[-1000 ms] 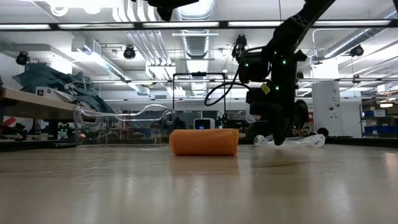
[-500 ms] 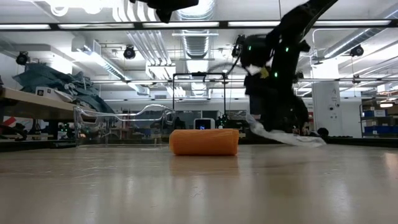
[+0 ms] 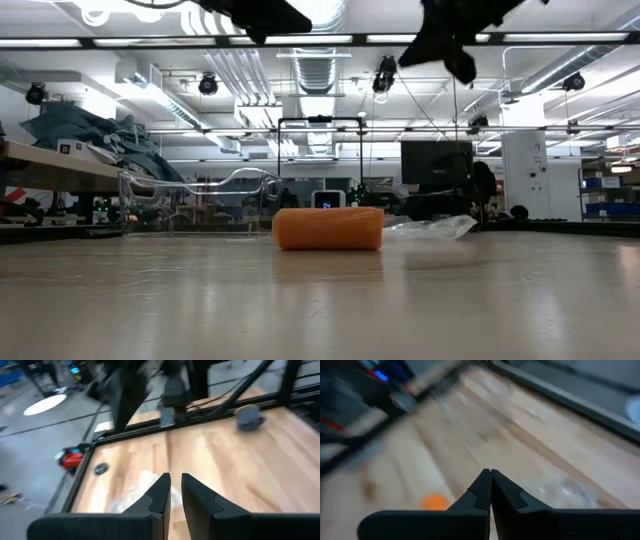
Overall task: Roll bandage
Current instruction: Open the transparent zip bag
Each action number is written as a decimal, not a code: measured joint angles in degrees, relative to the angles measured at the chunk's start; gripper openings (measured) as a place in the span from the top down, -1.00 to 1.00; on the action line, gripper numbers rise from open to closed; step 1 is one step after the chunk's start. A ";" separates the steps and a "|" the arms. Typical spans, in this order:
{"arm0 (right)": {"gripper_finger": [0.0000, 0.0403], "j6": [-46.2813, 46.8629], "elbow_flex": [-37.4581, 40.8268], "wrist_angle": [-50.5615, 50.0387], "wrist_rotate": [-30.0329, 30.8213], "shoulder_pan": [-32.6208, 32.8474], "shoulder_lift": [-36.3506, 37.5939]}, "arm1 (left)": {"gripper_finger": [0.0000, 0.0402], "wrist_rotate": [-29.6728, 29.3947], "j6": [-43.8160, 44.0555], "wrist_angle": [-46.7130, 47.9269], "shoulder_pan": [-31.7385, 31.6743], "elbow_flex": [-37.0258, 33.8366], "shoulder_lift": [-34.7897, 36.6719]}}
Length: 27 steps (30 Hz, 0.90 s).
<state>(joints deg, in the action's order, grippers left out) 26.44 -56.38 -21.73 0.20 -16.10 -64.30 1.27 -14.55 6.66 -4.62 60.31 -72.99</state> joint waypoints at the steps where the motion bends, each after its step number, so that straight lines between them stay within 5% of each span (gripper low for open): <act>1: 1.00 0.03 0.00 0.04 -0.26 0.37 1.38 | 0.82 -1.03 -0.02 0.06 0.00 0.00 0.00; 10: 1.00 0.58 2.06 -8.83 4.31 1.60 1.95 | 0.82 -2.22 -1.43 -1.80 0.02 0.00 0.02; 18: 0.93 3.30 4.26 -8.80 4.31 1.60 -11.21 | 0.82 -2.22 -1.49 -3.07 0.00 0.00 0.04; 27: 0.49 3.01 1.38 -5.85 4.29 1.77 -26.56 | 0.82 -2.22 -1.49 -2.98 0.00 0.00 0.04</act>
<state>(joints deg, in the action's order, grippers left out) 29.45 -55.00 -27.57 4.49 -14.34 -90.86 -0.95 -16.03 3.68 -4.62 60.31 -72.95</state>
